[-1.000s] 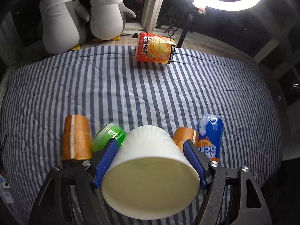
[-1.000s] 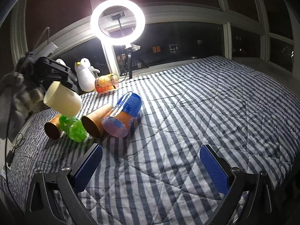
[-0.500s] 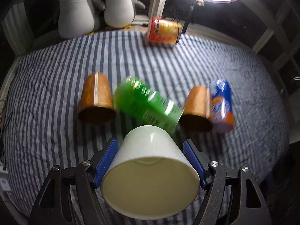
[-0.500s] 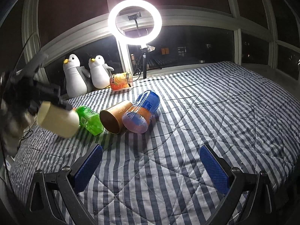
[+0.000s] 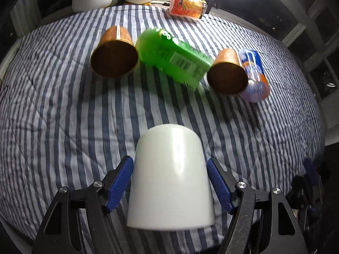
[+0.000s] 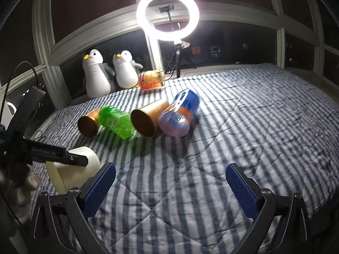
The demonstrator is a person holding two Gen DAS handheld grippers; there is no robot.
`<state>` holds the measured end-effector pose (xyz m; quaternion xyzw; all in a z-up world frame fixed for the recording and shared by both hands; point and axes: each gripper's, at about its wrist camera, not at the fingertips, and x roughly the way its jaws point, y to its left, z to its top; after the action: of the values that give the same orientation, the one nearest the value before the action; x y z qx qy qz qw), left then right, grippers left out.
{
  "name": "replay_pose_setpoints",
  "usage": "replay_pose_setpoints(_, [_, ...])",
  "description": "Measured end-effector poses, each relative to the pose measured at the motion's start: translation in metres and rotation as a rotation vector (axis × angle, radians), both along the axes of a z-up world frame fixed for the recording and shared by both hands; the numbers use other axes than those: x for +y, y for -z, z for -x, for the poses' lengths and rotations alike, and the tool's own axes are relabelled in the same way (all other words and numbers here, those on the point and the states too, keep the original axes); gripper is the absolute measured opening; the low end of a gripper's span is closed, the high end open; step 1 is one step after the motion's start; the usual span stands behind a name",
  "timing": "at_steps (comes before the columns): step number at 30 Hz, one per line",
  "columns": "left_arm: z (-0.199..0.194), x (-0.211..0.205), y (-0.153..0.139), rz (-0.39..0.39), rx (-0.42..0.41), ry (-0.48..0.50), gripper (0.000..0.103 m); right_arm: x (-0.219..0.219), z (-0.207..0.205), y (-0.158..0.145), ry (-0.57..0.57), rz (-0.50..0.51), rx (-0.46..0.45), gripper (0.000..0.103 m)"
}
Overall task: Flip cup upside down
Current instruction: 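Grasp the white cup with the right tool while the left tool releases it, then lower the white cup rim-down onto the bed with the right tool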
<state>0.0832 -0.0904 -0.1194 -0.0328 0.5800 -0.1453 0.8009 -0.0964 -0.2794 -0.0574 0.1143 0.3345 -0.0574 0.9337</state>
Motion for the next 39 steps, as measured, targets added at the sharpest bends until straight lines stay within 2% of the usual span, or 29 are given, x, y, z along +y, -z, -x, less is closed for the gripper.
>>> replay_pose_setpoints(6, [0.015,0.012,-0.002,0.048,-0.017,0.012,0.074,0.007,-0.017,0.015,-0.074,-0.138,0.095,0.103])
replay_pose_setpoints(10, [0.03,0.029,-0.022,0.071,-0.082,0.016,0.076,0.009,-0.04,0.028,-0.151,-0.294,0.207,0.103])
replay_pose_setpoints(12, [0.041,0.043,-0.034,0.08,-0.127,0.007,0.082,0.015,-0.057,0.033,-0.204,-0.365,0.275,0.103])
replay_pose_setpoints(14, [0.057,0.064,-0.043,0.078,-0.173,-0.015,0.083,0.025,-0.071,0.037,-0.258,-0.412,0.332,0.103])
replay_pose_setpoints(19, [0.088,0.111,-0.047,0.035,-0.224,-0.1,0.083,0.058,-0.111,0.041,-0.379,-0.442,0.464,0.102])
replay_pose_setpoints(23, [0.109,0.141,-0.042,0.002,-0.24,-0.149,0.083,0.069,-0.135,0.055,-0.383,-0.536,0.562,0.102])
replay_pose_setpoints(26, [0.114,0.155,-0.037,0.002,-0.234,-0.174,0.083,0.077,-0.145,0.063,-0.377,-0.567,0.603,0.1])
replay_pose_setpoints(33, [0.112,0.157,-0.023,0.023,-0.209,-0.206,0.083,0.086,-0.16,0.073,-0.382,-0.608,0.662,0.095])
replay_pose_setpoints(39, [0.111,0.153,-0.025,0.03,-0.219,-0.21,0.083,0.085,-0.171,0.084,-0.384,-0.642,0.703,0.089])
